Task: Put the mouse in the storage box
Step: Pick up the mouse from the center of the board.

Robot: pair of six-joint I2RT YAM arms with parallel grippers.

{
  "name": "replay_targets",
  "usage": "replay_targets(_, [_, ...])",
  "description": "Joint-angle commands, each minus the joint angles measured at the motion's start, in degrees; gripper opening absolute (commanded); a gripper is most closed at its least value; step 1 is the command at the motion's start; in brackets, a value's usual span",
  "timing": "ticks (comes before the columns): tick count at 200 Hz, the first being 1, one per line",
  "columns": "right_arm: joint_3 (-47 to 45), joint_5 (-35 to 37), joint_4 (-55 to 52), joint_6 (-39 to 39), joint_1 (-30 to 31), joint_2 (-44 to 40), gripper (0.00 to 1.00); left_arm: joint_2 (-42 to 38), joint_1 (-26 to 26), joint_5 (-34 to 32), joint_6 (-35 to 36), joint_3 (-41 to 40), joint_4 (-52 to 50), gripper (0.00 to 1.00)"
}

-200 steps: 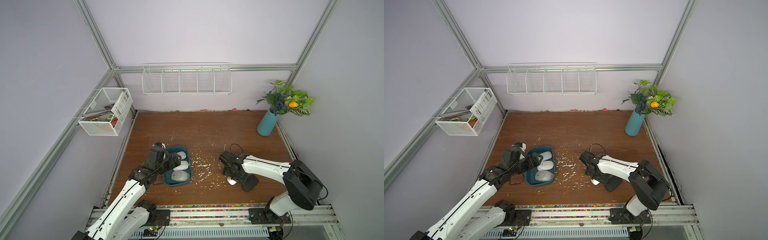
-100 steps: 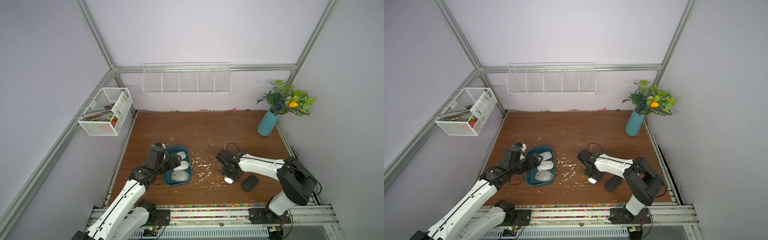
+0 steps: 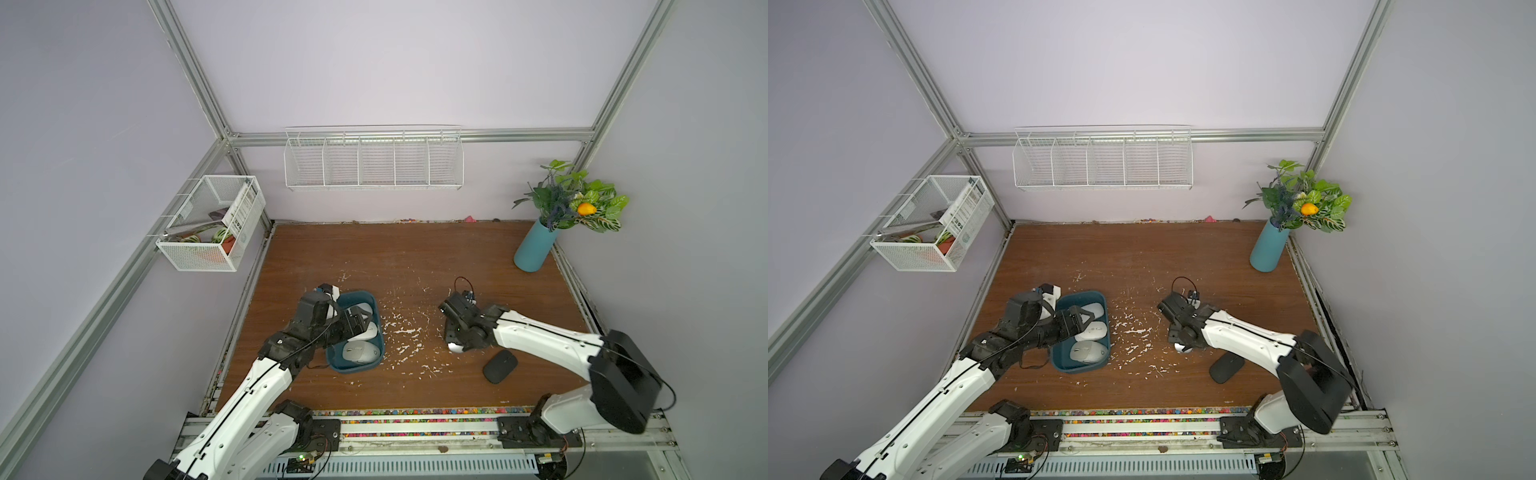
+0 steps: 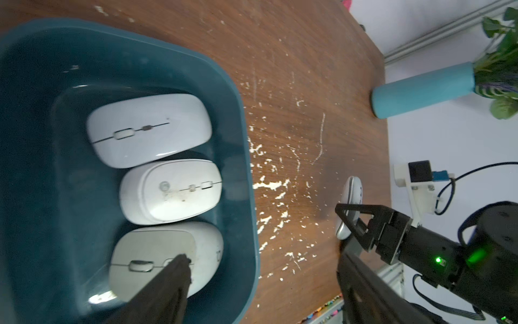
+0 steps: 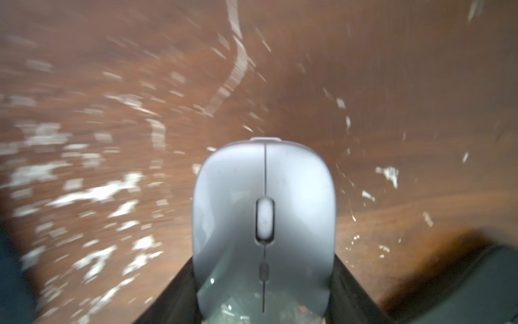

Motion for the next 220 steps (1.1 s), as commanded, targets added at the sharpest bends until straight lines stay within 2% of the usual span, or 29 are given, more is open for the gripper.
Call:
replay_targets(1, [-1.9,2.1,6.2,-16.4,0.2,-6.5,0.34,1.2,0.1,11.1,1.1,1.7,6.5,0.86])
replay_targets(34, [-7.2,-4.2,16.2,-31.5,0.3,-14.3,0.37,4.5,0.1,20.2,1.5,3.5,10.7,0.86])
replay_targets(90, [-16.3,-19.8,33.3,-41.0,2.2,-19.1,0.40,9.1,-0.1,27.8,3.0,5.8,11.3,0.86])
replay_targets(137, [-21.4,-22.1,42.2,-53.4,9.9,-19.8,0.39,13.0,-5.3,26.7,3.9,6.5,11.5,0.86])
replay_targets(220, [-23.0,-24.7,45.4,-56.0,11.2,-19.4,0.39,23.5,-14.9,25.6,3.8,6.0,15.5,0.83])
